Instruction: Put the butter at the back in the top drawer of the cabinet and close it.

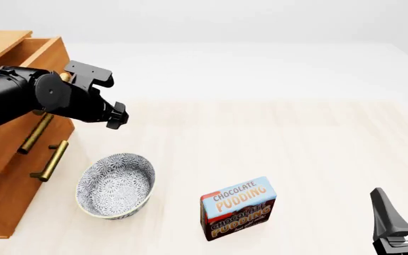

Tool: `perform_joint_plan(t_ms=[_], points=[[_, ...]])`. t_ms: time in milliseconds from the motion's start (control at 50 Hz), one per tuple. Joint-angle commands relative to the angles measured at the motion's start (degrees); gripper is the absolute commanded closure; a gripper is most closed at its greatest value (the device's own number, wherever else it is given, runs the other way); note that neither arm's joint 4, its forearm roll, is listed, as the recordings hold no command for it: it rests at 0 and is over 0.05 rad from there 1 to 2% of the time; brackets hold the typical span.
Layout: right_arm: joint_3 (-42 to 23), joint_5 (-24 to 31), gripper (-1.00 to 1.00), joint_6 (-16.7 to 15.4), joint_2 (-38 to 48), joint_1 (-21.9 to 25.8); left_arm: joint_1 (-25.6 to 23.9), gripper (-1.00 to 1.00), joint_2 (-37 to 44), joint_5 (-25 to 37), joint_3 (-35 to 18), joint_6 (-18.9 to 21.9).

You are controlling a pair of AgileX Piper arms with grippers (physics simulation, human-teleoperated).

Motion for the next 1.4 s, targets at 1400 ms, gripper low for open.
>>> perform_joint_plan(t_ms=[1400], points=[[0.0,0.0,-1.0,0.0,0.0,0.0,11.86,-1.0,0.39,-2.0,1.17,-1.91]])
